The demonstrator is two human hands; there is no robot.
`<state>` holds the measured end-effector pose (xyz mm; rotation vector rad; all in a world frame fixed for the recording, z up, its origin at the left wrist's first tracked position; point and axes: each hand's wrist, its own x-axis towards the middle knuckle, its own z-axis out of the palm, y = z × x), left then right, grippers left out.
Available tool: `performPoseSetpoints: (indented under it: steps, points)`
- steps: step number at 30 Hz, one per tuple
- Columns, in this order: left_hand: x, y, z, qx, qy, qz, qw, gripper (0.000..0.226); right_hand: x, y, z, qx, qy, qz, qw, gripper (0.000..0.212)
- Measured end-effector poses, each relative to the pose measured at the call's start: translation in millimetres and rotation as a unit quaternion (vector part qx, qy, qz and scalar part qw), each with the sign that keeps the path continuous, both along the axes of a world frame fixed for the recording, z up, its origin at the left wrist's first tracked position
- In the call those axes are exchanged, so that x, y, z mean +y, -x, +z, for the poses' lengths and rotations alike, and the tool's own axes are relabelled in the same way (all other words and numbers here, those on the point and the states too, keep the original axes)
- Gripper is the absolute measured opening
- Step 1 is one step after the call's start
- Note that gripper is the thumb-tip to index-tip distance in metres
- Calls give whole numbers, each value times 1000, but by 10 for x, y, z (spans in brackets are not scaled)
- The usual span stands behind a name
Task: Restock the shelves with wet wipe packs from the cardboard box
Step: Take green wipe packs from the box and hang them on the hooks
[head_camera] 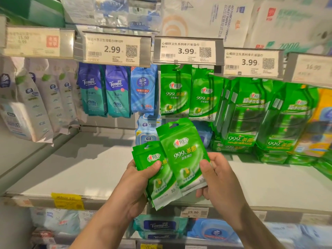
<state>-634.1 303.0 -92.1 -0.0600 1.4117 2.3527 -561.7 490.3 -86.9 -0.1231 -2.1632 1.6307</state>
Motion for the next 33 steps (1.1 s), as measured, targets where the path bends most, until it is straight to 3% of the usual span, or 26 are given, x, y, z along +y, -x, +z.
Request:
performPoseSetpoints:
  steps: [8, 18, 19, 21, 23, 30, 33]
  points:
    - [67, 39, -6, -15, 24, -6, 1000, 32, 128, -77, 419, 133, 92, -79, 984, 11]
    - [66, 48, -25, -19, 25, 10, 999, 35, 179, -120, 604, 238, 122, -103, 958, 9]
    - [59, 51, -29, -19, 26, 11, 999, 35, 174, -114, 611, 238, 125, -111, 957, 4]
    - [47, 53, -38, -18, 26, 11, 999, 36, 190, -93, 615, 235, 121, -124, 956, 15]
    - [38, 55, -47, -18, 24, 13, 999, 39, 220, -71, 602, 233, 116, -121, 958, 5]
    - [13, 44, -63, -25, 19, 13, 999, 38, 240, -1, 507, 206, 135, -123, 961, 7]
    - [0, 47, -73, -28, 17, 14, 999, 40, 265, 55, 441, 168, 188, -86, 964, 30]
